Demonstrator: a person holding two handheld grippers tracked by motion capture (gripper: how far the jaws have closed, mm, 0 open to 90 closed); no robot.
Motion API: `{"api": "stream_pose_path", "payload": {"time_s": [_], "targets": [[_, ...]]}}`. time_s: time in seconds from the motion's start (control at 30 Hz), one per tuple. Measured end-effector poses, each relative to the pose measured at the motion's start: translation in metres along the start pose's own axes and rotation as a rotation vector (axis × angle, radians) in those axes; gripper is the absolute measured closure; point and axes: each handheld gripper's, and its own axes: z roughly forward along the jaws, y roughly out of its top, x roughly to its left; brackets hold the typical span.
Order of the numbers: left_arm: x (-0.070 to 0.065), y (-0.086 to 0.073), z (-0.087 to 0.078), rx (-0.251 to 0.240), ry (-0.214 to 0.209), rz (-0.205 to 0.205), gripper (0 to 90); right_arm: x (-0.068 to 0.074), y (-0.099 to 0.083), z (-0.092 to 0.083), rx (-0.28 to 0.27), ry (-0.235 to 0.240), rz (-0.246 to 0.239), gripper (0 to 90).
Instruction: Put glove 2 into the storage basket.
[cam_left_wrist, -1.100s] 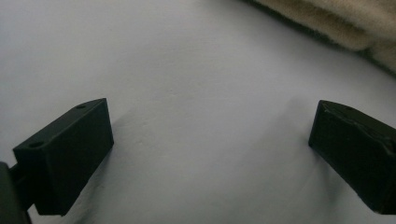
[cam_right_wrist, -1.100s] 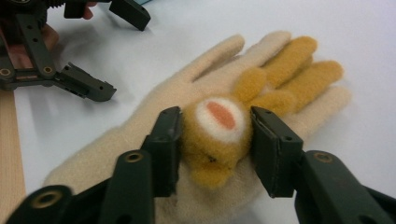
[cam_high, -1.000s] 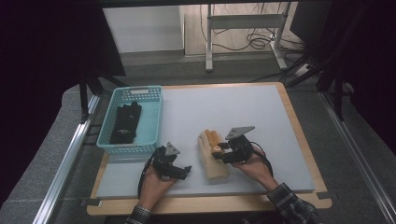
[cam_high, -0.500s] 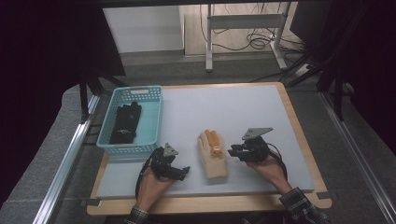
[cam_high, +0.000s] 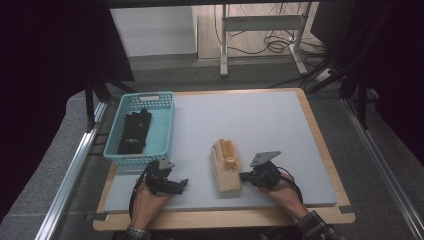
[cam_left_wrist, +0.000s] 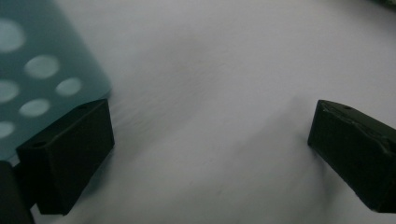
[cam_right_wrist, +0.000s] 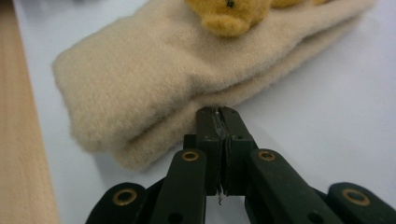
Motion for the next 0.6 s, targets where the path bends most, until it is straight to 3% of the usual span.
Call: {"api": "stream_pose_path", "payload": {"time_s": [0.1,0.33,0.6], "targets": [[0.004,-0.006,-0.002,-0.022,-0.020,0.001,1.1,0.006,0.003,0.006,-0.002,0.018,-0.008,86.4],[0.004,-0.005,-0.001,-0.019,-0.019,0.005,1.1,0.018,0.014,0.020,-0.010,0.043,-0.032,86.1],[0.004,-0.005,-0.001,-0.017,-0.020,0.002,1.0,0.031,0.026,0.036,-0.020,0.018,-0.072,83.4]]}}
